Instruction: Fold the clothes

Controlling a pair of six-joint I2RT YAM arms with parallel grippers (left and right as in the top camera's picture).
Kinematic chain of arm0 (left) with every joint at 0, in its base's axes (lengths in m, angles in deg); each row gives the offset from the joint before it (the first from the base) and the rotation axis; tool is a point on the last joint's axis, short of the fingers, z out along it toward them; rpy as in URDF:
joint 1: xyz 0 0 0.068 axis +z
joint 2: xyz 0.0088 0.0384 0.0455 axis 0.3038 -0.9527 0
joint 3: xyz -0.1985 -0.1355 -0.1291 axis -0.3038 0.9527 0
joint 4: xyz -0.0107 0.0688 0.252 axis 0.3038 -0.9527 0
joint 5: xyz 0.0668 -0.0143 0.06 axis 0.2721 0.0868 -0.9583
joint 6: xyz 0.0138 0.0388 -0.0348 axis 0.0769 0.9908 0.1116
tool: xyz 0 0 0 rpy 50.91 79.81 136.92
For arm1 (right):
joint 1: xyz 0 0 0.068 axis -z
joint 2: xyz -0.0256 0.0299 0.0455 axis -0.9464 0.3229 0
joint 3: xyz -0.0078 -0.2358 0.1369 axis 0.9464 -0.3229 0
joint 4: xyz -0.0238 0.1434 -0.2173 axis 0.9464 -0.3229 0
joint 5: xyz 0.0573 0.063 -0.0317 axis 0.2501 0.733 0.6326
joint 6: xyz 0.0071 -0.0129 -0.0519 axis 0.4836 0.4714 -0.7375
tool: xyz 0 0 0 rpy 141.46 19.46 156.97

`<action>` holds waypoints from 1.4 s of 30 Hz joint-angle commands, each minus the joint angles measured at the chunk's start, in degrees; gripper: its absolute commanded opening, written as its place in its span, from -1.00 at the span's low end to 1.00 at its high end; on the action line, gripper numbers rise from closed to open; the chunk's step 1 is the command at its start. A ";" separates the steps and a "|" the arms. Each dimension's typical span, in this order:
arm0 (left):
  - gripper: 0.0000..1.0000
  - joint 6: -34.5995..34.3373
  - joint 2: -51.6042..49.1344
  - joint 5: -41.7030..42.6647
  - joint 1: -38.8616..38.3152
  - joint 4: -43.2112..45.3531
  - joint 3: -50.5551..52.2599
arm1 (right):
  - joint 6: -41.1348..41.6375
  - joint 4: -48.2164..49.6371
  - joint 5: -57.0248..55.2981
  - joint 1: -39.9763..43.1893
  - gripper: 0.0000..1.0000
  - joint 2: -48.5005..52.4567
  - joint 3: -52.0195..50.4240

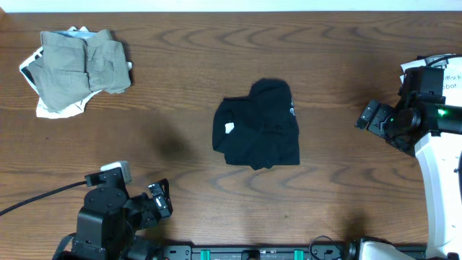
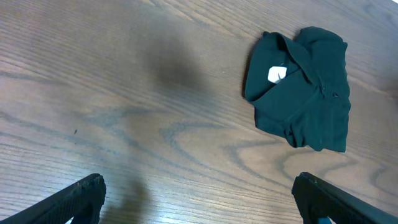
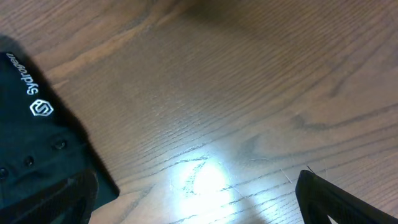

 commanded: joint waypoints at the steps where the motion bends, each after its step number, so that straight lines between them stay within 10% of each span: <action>1: 0.96 -0.72 -0.04 -0.44 0.24 1.70 -0.11 | -0.72 0.07 0.22 0.55 0.99 0.28 0.02; 10: 0.96 -22.32 -0.04 3.04 0.24 5.64 -0.11 | -0.72 0.07 0.22 0.55 0.98 0.28 0.02; 19: 0.97 -22.80 -0.07 7.28 0.24 4.66 -0.11 | -0.72 0.07 0.20 0.55 0.99 0.28 0.02; 22: 0.54 -22.01 -0.92 7.50 0.24 8.83 -0.11 | -0.72 0.07 0.22 0.55 0.98 0.28 0.02; 25: 0.60 -21.92 -4.20 11.41 0.24 14.34 -0.11 | -0.72 0.07 0.20 0.55 0.99 0.28 0.02; 29: 0.89 -15.19 -13.09 20.72 0.24 22.99 -0.74 | -0.72 0.07 0.22 0.55 0.99 0.28 0.02; 42: 0.96 8.85 -60.72 22.69 0.42 28.17 -13.07 | -0.72 0.07 0.22 0.55 0.99 0.28 0.02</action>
